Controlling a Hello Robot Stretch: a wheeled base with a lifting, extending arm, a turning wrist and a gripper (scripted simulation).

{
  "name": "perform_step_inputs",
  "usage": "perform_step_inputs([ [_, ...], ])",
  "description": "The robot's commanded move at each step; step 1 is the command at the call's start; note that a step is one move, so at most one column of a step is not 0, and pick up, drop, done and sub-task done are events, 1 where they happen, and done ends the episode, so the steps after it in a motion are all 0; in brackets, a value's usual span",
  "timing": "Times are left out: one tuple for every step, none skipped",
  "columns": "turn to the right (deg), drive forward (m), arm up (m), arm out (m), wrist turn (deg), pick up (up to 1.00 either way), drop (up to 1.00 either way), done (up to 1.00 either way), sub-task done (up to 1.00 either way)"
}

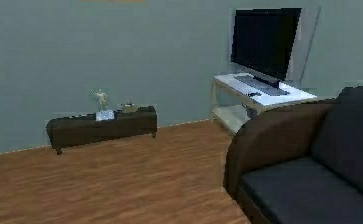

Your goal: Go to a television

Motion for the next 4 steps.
perform_step_inputs([
  [0.0,1.00,0.00,0.00,0.0,0.00,0.00,0.00,0.00],
  [-6.0,0.00,0.00,0.00,0.0,0.00,0.00,0.00,0.00],
  [0.0,0.50,0.00,0.00,0.0,0.00,0.00,0.00,0.00],
  [45.0,0.00,0.00,0.00,0.0,0.00,0.00,0.00,0.00],
])
